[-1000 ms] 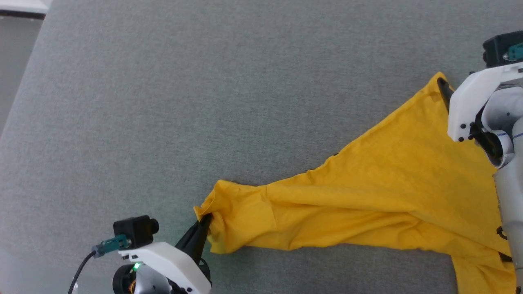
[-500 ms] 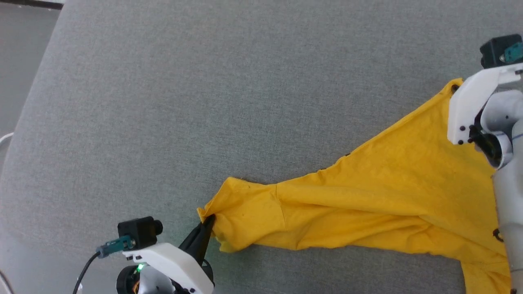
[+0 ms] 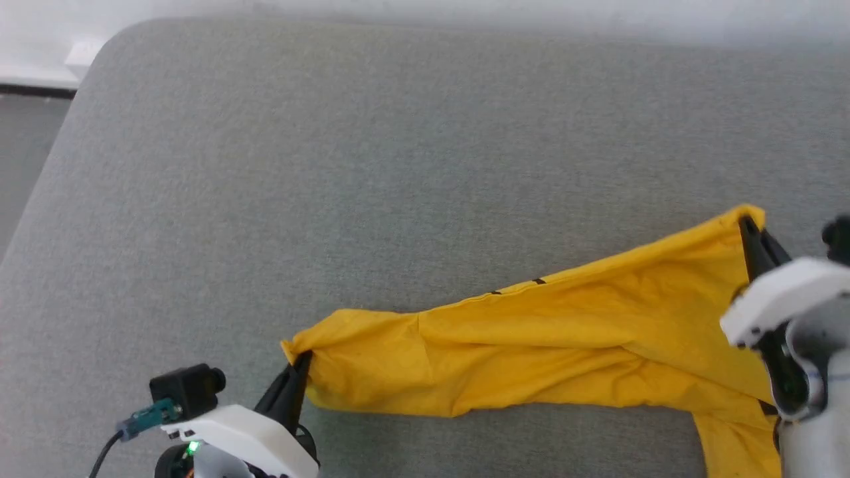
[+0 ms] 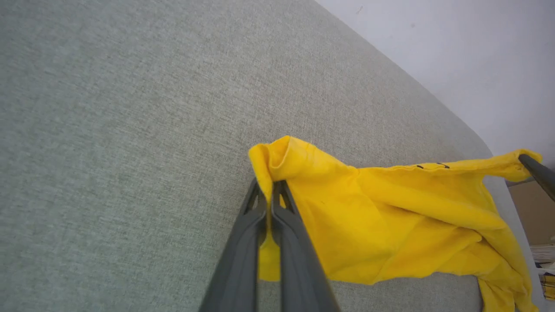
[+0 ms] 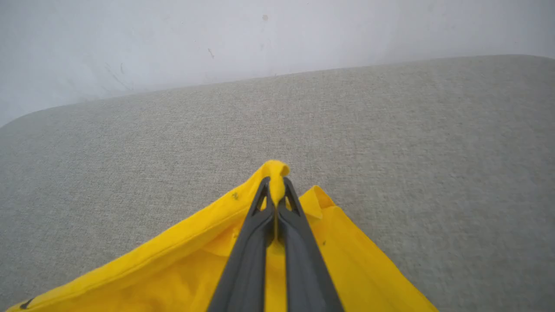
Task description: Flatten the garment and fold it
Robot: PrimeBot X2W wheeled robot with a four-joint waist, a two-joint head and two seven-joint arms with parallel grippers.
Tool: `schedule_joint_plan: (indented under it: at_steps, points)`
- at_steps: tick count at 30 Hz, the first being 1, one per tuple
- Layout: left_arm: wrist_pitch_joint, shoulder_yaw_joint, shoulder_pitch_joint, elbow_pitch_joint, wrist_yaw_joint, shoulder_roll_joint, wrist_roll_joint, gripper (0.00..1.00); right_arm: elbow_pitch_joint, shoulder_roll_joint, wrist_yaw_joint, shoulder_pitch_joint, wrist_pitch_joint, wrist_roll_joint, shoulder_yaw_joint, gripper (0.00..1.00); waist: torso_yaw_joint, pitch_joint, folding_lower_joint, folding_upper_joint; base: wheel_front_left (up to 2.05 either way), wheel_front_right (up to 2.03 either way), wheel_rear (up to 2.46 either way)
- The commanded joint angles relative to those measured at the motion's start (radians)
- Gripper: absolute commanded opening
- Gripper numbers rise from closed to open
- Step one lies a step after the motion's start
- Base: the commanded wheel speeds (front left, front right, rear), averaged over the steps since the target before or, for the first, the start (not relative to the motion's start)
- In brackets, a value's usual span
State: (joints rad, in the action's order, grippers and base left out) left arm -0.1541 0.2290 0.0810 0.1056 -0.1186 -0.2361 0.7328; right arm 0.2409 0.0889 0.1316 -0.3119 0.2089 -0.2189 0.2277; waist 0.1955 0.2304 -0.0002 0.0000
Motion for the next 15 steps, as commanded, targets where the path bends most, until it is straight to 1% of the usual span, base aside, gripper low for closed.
schedule_joint_plan:
  at_steps: [1,4,8,12,15]
  points:
    - [0.009,-0.005,0.006,0.006,-0.005,-0.005,-0.007,0.00,-0.011,-0.005,-0.001,0.021,-0.007,-0.008,0.007,0.00,-0.049,-0.048,0.0002,0.0000,0.00,0.00,0.00]
    - [0.040,-0.023,0.009,0.020,-0.014,-0.001,-0.011,0.00,-0.095,-0.026,-0.001,0.125,-0.027,-0.023,0.032,0.00,-0.079,-0.072,0.0002,0.0000,0.00,0.00,0.00]
    - [0.092,-0.051,0.008,0.038,-0.027,0.006,-0.020,0.00,-0.192,-0.037,-0.001,0.253,-0.047,-0.059,0.049,0.00,-0.115,-0.096,0.0002,0.0000,0.00,0.00,0.00]
    - [0.133,-0.079,0.005,0.054,-0.040,0.012,-0.025,0.00,-0.236,-0.038,-0.001,0.343,-0.065,-0.129,0.024,0.00,-0.156,-0.109,0.0002,0.0000,0.00,0.00,0.00]
    - [0.161,-0.099,-0.012,0.065,-0.048,0.009,-0.033,0.00,-0.263,-0.038,-0.001,0.365,-0.060,-0.136,0.008,0.00,-0.187,-0.120,0.0002,0.0000,0.00,0.00,0.00]
